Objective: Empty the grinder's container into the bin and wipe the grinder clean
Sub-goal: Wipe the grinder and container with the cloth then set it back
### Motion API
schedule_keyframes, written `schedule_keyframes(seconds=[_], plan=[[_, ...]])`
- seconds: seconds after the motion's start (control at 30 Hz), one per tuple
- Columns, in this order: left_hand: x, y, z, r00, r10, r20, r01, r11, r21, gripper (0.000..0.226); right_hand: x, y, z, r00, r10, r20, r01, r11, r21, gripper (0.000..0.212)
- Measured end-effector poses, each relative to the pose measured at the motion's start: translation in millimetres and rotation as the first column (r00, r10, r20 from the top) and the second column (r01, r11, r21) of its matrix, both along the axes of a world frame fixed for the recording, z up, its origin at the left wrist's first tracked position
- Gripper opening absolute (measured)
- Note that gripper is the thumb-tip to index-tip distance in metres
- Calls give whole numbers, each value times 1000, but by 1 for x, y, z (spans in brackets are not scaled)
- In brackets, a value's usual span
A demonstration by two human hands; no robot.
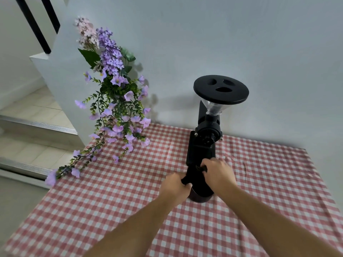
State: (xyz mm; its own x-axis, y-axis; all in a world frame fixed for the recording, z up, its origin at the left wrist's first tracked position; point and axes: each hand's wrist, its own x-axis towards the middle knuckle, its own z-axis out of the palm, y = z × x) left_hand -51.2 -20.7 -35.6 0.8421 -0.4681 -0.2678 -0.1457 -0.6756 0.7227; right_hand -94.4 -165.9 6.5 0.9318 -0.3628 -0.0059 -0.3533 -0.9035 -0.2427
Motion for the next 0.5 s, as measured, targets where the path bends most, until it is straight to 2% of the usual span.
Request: schedule_keyframes(seconds=[0.07,0.13,0.27,0.33,0.4,0.5], plan=[[2,-1,-1,1000,-11,14,11,1000,-2,15,-4,1,-6,1000,-10,-17,8,996,-86,25],[3,-1,0,999,-37,37,37,999,9,19,-5,8,-12,999,-41,-1,40,996,-78,29],[4,-2,2,998,-61,30,59,997,52,17,4,21,-13,989,-57,136,32,983,183,17],[7,-2,3,996,-76,42,72,994,78,17,3,28,-15,982,-9,189,-33,975,218,15],[8,-2,4,996,-83,36,80,994,77,16,2,27,-17,979,40,198,-78,980,184,15],[6,-2,4,997,-68,25,66,996,64,13,7,8,-10,989,87,117,-92,995,41,18]])
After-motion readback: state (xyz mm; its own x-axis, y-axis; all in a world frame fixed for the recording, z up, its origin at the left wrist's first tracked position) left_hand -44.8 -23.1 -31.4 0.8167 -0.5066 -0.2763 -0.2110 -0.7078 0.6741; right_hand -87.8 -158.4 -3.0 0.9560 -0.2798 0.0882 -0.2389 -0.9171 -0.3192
